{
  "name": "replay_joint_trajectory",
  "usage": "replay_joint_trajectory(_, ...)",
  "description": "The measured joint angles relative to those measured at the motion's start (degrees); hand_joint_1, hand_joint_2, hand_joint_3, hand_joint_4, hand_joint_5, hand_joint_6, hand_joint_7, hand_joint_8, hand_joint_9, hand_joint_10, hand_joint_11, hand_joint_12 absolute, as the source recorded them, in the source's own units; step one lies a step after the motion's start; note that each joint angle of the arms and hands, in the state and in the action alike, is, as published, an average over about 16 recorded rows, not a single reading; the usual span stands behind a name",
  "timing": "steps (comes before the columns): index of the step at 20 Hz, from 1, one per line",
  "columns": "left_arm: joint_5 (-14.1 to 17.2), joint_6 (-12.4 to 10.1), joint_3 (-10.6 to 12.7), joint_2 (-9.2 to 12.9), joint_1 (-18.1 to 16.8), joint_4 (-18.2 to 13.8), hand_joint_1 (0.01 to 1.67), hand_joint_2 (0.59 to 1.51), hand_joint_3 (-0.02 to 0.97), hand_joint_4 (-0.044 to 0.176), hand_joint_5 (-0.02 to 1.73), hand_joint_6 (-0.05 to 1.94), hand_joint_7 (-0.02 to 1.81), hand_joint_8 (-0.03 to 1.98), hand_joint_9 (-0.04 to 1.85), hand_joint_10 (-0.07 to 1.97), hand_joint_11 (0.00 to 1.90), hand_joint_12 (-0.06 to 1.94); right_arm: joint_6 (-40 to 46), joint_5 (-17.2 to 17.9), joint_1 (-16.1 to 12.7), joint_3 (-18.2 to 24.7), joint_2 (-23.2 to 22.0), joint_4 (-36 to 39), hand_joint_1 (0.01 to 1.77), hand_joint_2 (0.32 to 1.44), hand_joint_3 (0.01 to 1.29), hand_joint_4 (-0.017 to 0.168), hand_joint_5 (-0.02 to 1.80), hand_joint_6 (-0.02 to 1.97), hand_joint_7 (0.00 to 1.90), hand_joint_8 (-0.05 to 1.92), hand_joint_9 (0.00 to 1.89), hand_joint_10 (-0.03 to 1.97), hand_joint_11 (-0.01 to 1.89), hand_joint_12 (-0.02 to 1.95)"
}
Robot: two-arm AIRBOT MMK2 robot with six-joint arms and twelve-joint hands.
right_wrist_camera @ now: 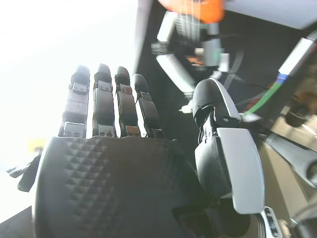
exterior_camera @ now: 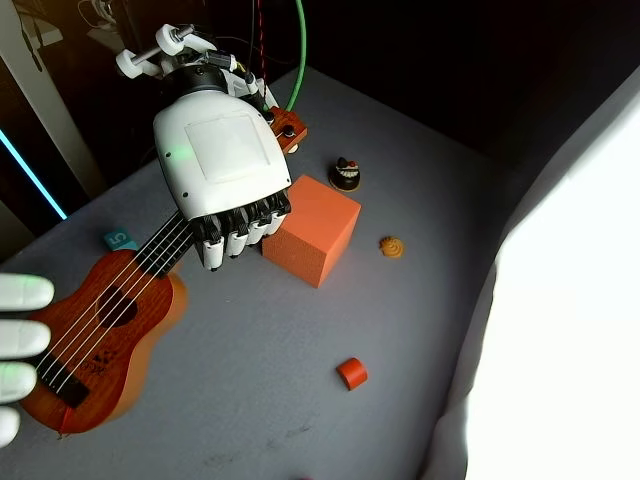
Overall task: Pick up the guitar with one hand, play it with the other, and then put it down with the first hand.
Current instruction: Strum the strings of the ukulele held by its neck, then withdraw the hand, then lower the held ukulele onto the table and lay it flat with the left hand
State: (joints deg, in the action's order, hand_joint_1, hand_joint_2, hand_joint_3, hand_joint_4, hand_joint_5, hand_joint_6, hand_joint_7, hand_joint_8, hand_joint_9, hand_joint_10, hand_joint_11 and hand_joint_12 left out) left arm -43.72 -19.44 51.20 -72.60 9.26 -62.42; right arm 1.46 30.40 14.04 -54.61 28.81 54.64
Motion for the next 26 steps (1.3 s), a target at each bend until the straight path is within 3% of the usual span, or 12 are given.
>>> replay_joint_trajectory(6, -4.18, -7.98, -2.88, 0.54, 3.03, -6.04, 1.44, 1.098, -0.015, 0.003, 1.17, 1.87, 1.28, 1.97, 1.35, 1.91, 1.35, 1.90, -0.50, -3.99, -3.46, -1.66, -1.35, -0.42, 0.34, 1.32, 0.02, -0.003, 0.10, 0.13, 0.18, 0.00, 0.15, 0.03, 0.01, 0.30)
replay_joint_trajectory(11, -8.02, -12.95, -5.62, 0.95, 6.28, -9.70, 1.44, 1.098, -0.016, 0.003, 1.17, 1.87, 1.28, 1.97, 1.35, 1.91, 1.36, 1.90, -0.72, -7.27, -5.03, -1.24, -3.23, 0.48, 0.33, 1.31, 0.02, -0.003, 0.10, 0.14, 0.20, 0.00, 0.16, 0.03, 0.01, 0.35)
replay_joint_trajectory(19, -11.47, -17.50, -8.52, 0.78, 10.97, -14.15, 1.44, 1.098, -0.016, 0.003, 1.18, 1.87, 1.28, 1.97, 1.36, 1.91, 1.37, 1.90, -0.73, -10.48, -7.50, 0.49, -5.68, 2.11, 0.32, 1.31, 0.02, 0.002, 0.09, 0.15, 0.20, 0.00, 0.17, 0.03, 0.01, 0.35)
replay_joint_trajectory(26, -12.14, -21.07, -8.51, -1.43, 14.24, -18.34, 1.39, 1.102, -0.017, 0.003, 1.15, 1.87, 1.27, 1.96, 1.35, 1.91, 1.37, 1.90, -0.59, -11.75, -8.40, 1.57, -6.15, 2.73, 0.32, 1.31, 0.02, 0.004, 0.09, 0.17, 0.21, 0.00, 0.17, 0.03, 0.01, 0.29)
